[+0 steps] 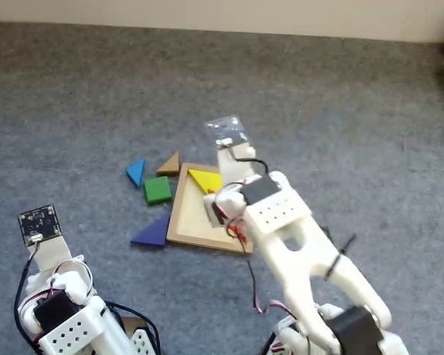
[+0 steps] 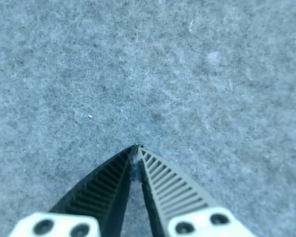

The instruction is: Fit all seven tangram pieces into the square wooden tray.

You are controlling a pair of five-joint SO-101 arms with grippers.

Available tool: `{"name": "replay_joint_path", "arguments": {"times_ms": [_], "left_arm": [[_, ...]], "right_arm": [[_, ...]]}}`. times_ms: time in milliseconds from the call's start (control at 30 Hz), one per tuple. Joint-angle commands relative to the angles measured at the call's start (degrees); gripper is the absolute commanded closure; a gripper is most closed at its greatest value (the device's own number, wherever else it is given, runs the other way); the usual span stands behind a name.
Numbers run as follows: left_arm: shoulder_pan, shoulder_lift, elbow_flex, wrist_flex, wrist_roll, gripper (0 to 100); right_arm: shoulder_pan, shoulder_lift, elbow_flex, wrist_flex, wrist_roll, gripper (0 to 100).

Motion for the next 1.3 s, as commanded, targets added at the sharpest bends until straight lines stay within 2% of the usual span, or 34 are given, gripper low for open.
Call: {"name": "replay_joint_path", "arguments": {"times_ms": [0, 233, 333, 600, 800, 1067, 1267], "left_arm": [[-0.22, -3.56, 1.19, 0.62, 0.00, 99], [-0.22, -3.56, 1.19, 0.62, 0.00, 99], [-0.22, -3.56, 1.19, 0.62, 0.00, 99], [-0.57, -3.47, 1.19, 0.62, 0.00, 99], [-0.75, -3.47, 1.19, 0.62, 0.00, 99], [-3.12, -3.47, 1.19, 0.62, 0.00, 99], [-3.47, -3.47, 1.19, 0.62, 0.00, 99]], "right_arm": [[-1.98, 7.08, -11.12, -1.10, -5.71, 99.2], [-2.86, 21.41, -25.10, -1.10, -21.98, 98.8], [-3.21, 25.54, -28.00, -1.10, -24.79, 98.8], [-6.37, 28.79, -29.41, -1.63, -26.81, 98.6], [-6.29, 28.97, -30.37, -1.63, -28.66, 88.8], [-6.20, 28.97, -30.55, -1.63, -28.31, 87.7], [-6.20, 28.88, -30.55, -1.63, -28.31, 74.4]]}}
